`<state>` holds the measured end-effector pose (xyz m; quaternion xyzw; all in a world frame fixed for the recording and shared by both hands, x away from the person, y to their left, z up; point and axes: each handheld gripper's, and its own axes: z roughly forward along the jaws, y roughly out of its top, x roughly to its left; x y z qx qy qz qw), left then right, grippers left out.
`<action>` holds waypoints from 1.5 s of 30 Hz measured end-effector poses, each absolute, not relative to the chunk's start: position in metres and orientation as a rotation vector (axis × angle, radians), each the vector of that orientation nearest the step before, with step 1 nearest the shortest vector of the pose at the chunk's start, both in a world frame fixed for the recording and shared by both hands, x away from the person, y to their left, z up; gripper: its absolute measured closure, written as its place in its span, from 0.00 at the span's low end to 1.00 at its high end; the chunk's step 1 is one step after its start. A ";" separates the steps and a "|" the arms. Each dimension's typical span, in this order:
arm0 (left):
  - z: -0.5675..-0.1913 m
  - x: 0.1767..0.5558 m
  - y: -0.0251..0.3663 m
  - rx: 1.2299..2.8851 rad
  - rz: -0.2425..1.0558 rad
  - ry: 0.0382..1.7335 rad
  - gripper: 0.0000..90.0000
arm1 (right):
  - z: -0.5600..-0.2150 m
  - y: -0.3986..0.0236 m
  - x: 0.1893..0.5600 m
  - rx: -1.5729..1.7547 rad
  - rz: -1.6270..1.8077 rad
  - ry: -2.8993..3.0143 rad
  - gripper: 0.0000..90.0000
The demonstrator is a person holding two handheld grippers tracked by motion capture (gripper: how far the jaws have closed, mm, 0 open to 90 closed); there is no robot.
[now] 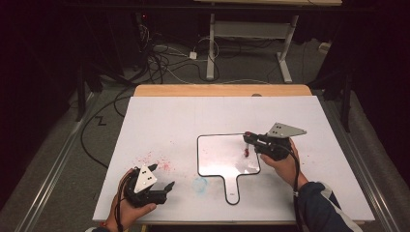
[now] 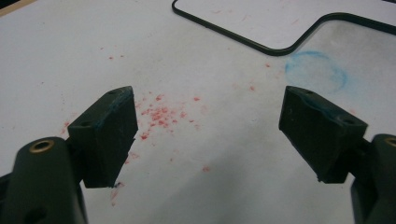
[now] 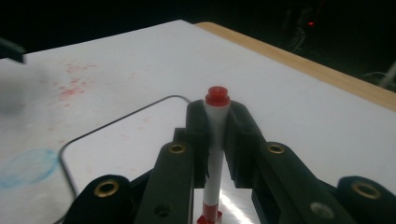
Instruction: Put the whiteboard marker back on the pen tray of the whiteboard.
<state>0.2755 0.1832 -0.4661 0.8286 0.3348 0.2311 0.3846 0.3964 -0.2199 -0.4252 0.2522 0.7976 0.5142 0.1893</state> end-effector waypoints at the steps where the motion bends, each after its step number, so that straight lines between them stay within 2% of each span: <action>1: -0.466 0.275 0.183 2.112 0.586 0.852 0.21 | -0.425 -0.216 0.393 0.696 1.452 2.259 0.90; 6: -0.466 0.275 0.183 2.110 0.586 0.849 0.21 | -0.425 -0.209 0.386 0.661 1.483 2.302 0.90; 15: -0.467 0.276 0.181 2.116 0.578 0.846 0.21 | -0.427 -0.234 0.424 0.777 1.358 2.128 0.90; 29: -0.467 0.277 0.181 2.117 0.567 0.842 0.21 | -0.433 -0.233 0.457 0.833 1.410 2.058 0.90; 45: -0.467 0.276 0.180 2.123 0.554 0.834 0.21 | -0.434 -0.223 0.426 0.796 1.545 2.179 0.90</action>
